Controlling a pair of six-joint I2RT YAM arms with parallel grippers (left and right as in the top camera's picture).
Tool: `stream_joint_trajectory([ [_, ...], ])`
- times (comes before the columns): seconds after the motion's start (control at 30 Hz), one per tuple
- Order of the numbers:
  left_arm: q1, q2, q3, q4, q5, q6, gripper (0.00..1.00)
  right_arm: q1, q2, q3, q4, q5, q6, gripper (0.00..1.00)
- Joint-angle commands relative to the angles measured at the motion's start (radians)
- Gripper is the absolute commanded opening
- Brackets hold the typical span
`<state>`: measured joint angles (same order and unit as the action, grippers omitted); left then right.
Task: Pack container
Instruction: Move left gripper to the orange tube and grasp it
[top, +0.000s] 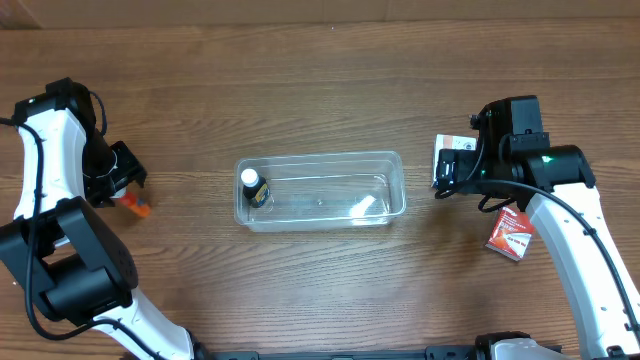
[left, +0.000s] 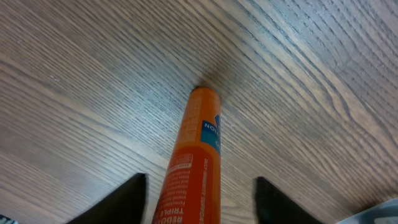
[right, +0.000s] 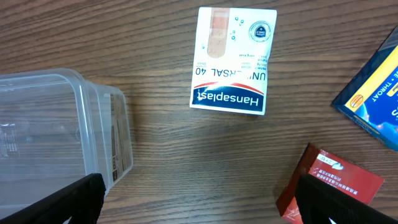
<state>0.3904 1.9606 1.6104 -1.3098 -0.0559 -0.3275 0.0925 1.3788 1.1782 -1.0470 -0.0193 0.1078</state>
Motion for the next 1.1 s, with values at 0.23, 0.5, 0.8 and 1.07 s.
stream_joint_trajectory([
  [0.23, 0.002, 0.001, -0.004, -0.017, 0.004, 0.014, 0.29, -0.004, -0.024, 0.032, 0.005, -0.002, -0.003, 1.00],
  [0.5, 0.001, 0.001, -0.004, -0.029, 0.004, 0.014, 0.10, -0.004, -0.024, 0.032, 0.005, -0.002, -0.003, 1.00],
  [0.8, -0.064, -0.094, -0.003, -0.035, 0.039, 0.029, 0.04, -0.004, -0.024, 0.032, 0.005, -0.002, -0.003, 1.00],
  [1.07, -0.303, -0.431, -0.003, -0.080, 0.060, 0.029, 0.04, -0.004, -0.024, 0.032, 0.006, -0.002, -0.004, 1.00],
])
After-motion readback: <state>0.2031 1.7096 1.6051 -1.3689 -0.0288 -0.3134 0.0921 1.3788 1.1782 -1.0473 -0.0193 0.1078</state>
